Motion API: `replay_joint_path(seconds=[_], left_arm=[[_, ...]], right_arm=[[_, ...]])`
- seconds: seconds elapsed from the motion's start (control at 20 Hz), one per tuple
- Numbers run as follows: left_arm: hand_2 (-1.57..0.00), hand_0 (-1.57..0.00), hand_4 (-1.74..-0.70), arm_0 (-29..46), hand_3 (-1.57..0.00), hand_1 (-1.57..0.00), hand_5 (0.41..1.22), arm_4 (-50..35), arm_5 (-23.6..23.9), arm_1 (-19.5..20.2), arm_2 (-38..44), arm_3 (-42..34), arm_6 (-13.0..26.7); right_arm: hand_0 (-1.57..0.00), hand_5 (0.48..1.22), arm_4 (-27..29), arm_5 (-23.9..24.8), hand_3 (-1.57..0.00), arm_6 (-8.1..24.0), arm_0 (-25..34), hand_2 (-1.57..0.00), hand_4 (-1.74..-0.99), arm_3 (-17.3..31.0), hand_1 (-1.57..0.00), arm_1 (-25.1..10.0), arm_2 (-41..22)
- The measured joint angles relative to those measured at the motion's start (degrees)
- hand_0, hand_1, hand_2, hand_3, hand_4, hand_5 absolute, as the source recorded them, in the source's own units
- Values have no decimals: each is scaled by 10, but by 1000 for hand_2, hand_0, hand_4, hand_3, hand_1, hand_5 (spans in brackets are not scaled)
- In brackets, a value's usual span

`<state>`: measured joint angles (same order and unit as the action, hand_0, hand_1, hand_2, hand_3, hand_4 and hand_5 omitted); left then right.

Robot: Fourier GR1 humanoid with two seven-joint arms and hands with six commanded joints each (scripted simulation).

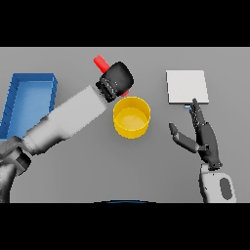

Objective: Pick up the red beaker and tilt it to pour out 1 green nut into yellow bowl. Pick up the yellow bowl and place it on the metallic measuring scale.

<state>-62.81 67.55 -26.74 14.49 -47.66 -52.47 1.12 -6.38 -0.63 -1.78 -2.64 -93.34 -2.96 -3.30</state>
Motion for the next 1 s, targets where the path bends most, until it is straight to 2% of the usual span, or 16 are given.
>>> replay_joint_path(seconds=[0.1, 0.2, 0.3, 0.35, 0.45, 0.55, 0.65, 0.8, 0.9, 1.0], left_arm=[[-1571, -1571, -1737, -14, -1531, -1571, 1221, 20, 7, -6, -20, 11, -7], [-1571, -1571, -1738, -26, -1546, -1571, 1221, 43, 3, -9, -43, 21, -8], [-1571, -1571, -1739, -39, -1555, -1571, 1221, 64, -12, -17, -73, 28, -24], [-1571, -1571, -1740, -42, -1558, -1571, 1221, 71, -15, -16, -85, 29, -37], [-1571, -1571, -1740, -53, -1563, -1571, 1221, 81, -20, -24, -94, 39, -38], [-1571, -1571, -1740, -67, -1566, -1571, 1221, 89, -31, -32, -104, 49, -45], [-1571, -1571, -1741, -75, -1568, -1571, 1221, 99, -36, -27, -115, 55, -54], [-1571, -1571, -1741, -88, -1569, -1571, 1221, 114, -32, -33, -128, 71, -56], [-1571, -1571, -1741, -94, -1570, -1571, 1221, 121, -27, -37, -132, 81, -55], [-1571, -1571, -1740, -108, -1570, -1571, 1221, 123, -22, -29, -131, 76, -65]], right_arm=[[1, 604, 3, -3, 1, -7, -3, 1, -1290, -6, 1, 1, -1], [1, 602, 2, 0, 1, 3, -1, 1, -1283, -6, 1, 2, -1], [1, 607, 2, -1, 1, -7, -9, 1, -1290, -12, 1, 1, -2], [1, 607, 2, 1, 1, 3, -4, 1, -1290, -9, 1, -1, 1], [1, 601, -2, 4, 1, 6, -5, 1, -1280, -6, 1, -1, 1], [1, 603, -9, 5, 1, -7, -16, 1, -1282, -12, 1, 2, -6], [1, 592, -17, 12, 1, -4, -4, 1, -1274, -10, 1, 1, -6], [1, 587, -16, 8, 1, -9, -13, 1, -1258, -8, 1, 1, -7], [1, 584, -25, 15, 1, 1, -11, 1, -1238, -8, 1, 0, -8], [1, 585, -23, 12, 1, -7, -16, 1, -1233, -14, 1, 1, -10]])
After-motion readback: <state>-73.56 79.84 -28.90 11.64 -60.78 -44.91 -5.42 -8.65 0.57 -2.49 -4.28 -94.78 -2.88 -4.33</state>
